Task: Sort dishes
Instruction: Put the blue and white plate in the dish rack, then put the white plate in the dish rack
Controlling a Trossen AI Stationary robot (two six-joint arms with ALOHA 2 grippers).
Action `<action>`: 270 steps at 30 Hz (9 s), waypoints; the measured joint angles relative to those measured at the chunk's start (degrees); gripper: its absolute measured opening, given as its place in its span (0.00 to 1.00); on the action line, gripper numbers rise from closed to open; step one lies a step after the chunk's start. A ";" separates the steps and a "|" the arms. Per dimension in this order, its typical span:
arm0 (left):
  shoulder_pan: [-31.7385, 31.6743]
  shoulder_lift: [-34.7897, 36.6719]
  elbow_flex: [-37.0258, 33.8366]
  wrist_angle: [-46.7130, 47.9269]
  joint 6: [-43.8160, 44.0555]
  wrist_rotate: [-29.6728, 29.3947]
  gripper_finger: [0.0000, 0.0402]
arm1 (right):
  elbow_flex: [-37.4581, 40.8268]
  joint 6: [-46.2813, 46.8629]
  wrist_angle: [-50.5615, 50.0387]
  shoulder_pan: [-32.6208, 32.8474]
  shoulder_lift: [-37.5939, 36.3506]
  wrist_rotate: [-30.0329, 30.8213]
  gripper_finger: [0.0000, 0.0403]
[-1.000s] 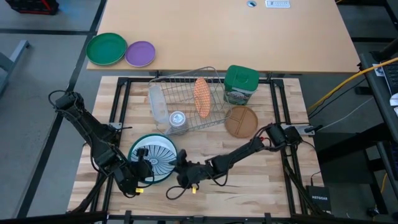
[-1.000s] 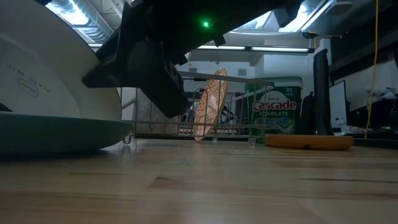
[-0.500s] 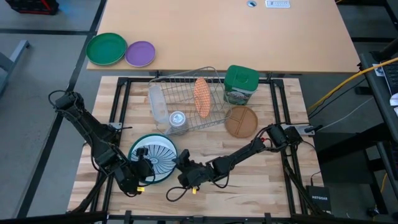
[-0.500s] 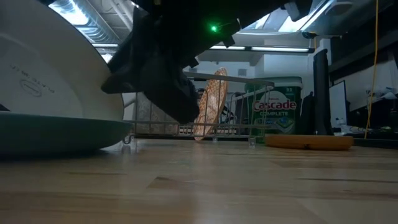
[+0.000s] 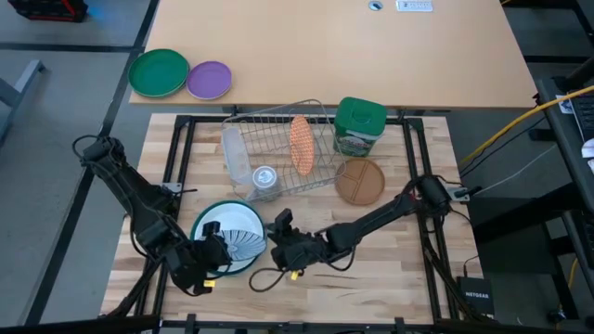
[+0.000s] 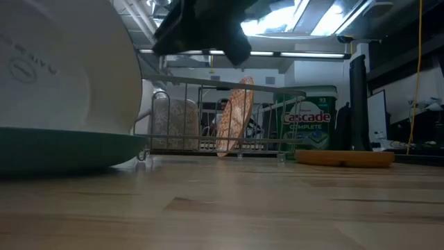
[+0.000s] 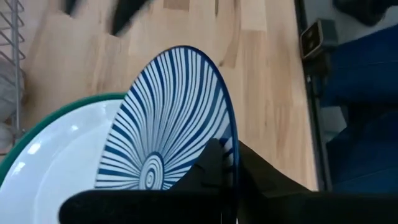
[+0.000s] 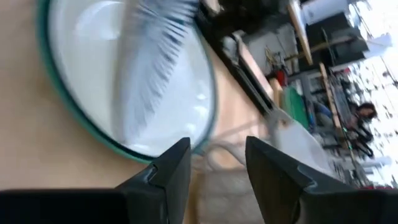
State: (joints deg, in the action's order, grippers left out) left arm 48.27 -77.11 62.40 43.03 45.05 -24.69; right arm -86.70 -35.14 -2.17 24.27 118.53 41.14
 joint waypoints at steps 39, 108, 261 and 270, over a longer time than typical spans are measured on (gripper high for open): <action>-12.80 0.10 14.21 -6.78 7.81 -1.53 0.00 | -0.04 1.46 -23.27 -15.81 -28.23 1.67 0.39; -58.28 -5.19 16.80 -15.75 26.68 -4.78 0.00 | 0.15 -5.39 -29.78 -76.08 -34.75 -45.33 0.39; -39.64 -11.94 16.75 18.05 -38.52 36.03 0.28 | 0.15 15.66 -69.55 -40.41 -31.55 -67.66 0.39; -31.06 -11.94 16.75 17.51 -34.87 23.97 0.28 | 0.15 19.39 -65.53 -31.53 -31.55 -67.56 0.39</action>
State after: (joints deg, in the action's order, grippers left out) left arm 17.21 -89.06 79.15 60.53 10.18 -0.72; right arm -86.54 -15.75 -67.69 -7.26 86.98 -26.42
